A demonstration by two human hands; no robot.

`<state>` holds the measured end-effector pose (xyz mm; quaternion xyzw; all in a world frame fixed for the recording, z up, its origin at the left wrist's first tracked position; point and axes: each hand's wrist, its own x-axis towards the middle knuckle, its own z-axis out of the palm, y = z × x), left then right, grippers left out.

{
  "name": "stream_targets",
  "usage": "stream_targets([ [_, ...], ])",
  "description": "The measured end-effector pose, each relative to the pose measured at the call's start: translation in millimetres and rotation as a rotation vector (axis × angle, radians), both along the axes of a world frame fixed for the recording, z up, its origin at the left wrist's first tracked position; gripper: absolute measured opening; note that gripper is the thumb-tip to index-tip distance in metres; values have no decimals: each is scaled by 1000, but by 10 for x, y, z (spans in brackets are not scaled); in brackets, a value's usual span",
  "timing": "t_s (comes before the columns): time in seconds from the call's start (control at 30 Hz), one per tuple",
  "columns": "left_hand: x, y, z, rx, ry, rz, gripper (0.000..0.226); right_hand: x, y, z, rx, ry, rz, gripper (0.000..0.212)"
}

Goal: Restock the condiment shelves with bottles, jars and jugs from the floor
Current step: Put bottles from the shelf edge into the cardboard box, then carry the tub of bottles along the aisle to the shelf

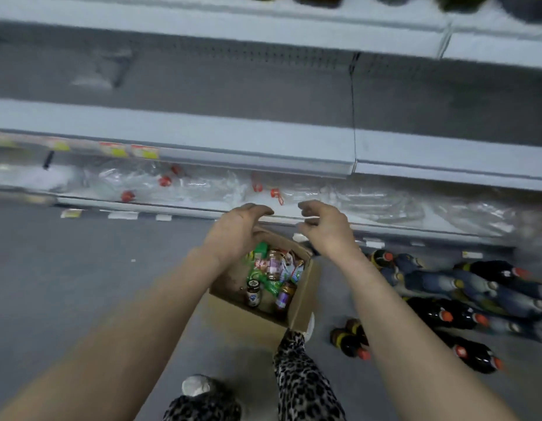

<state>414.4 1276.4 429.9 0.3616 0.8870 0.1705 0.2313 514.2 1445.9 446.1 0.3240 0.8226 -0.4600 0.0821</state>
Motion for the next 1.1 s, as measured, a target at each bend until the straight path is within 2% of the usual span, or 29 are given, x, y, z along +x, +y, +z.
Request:
stream_targets([
  [0.2, -17, -1851, 902, 76, 92, 246, 49, -390, -1661, 805, 75, 103, 277, 40],
  [0.4, 141, -3918, 1566, 70, 203, 575, 49, -858, -3581, 1422, 106, 205, 606, 37],
  [0.53, 288, -4955, 1864, 60, 261, 777, 48, -1111, -4587, 1777, 116, 258, 806, 34],
  [0.8, 73, -6379, 1996, 61, 312, 1058, 47, -1885, -6057, 2010, 160, 308, 1082, 35],
  [1.1, -851, -7973, 1986, -20, 337, 1336, 44, -3398, -7779, 1969, 118, 330, 1331, 35],
])
